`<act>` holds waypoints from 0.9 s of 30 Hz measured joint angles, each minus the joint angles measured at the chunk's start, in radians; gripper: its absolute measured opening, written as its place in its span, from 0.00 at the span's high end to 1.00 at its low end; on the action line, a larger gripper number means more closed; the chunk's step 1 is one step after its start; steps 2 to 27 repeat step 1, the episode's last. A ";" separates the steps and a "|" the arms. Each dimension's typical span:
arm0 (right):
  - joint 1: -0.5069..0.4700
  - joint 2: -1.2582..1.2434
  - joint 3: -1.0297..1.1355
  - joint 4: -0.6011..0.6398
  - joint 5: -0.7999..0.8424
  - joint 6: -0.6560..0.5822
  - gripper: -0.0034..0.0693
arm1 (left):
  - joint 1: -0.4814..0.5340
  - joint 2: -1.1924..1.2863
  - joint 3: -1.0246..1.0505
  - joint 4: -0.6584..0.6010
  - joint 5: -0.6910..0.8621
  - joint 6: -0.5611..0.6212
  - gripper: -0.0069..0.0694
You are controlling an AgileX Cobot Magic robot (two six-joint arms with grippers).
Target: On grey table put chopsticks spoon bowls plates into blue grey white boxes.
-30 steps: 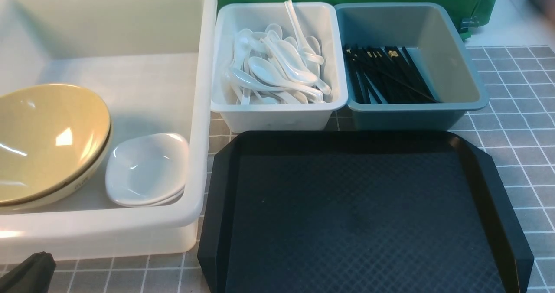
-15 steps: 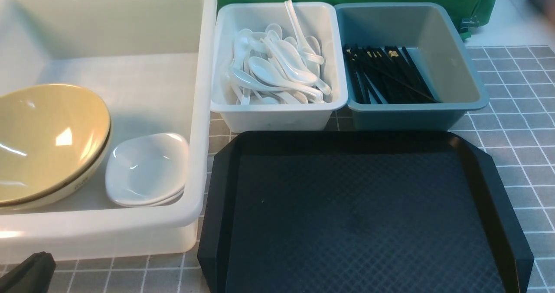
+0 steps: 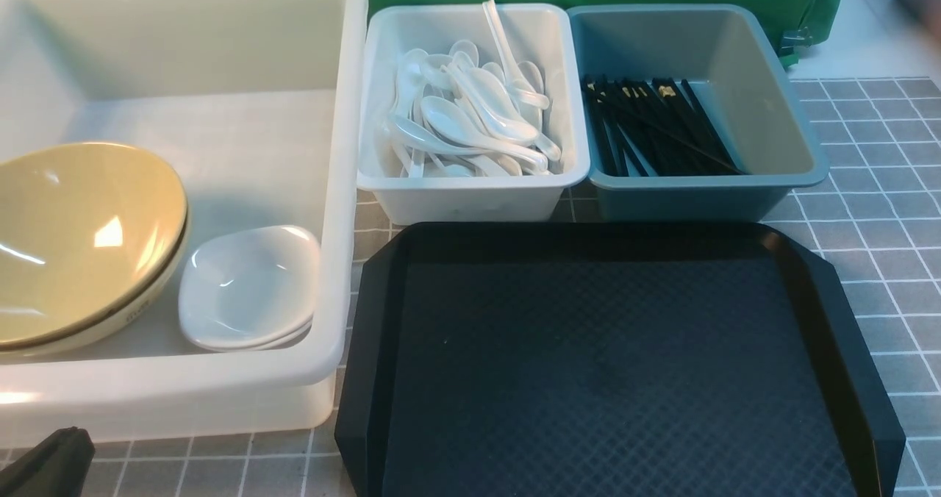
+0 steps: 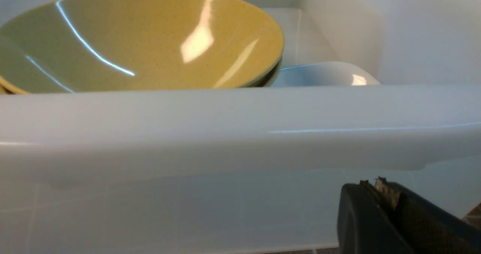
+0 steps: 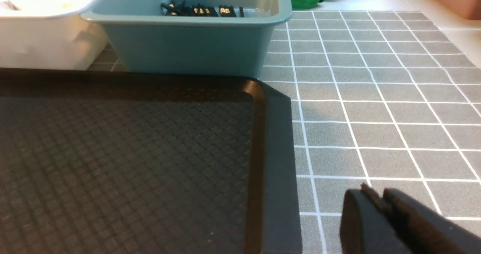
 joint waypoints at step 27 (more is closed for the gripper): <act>0.000 0.000 0.000 0.000 0.000 0.000 0.82 | 0.000 0.000 0.000 0.000 0.000 0.000 0.92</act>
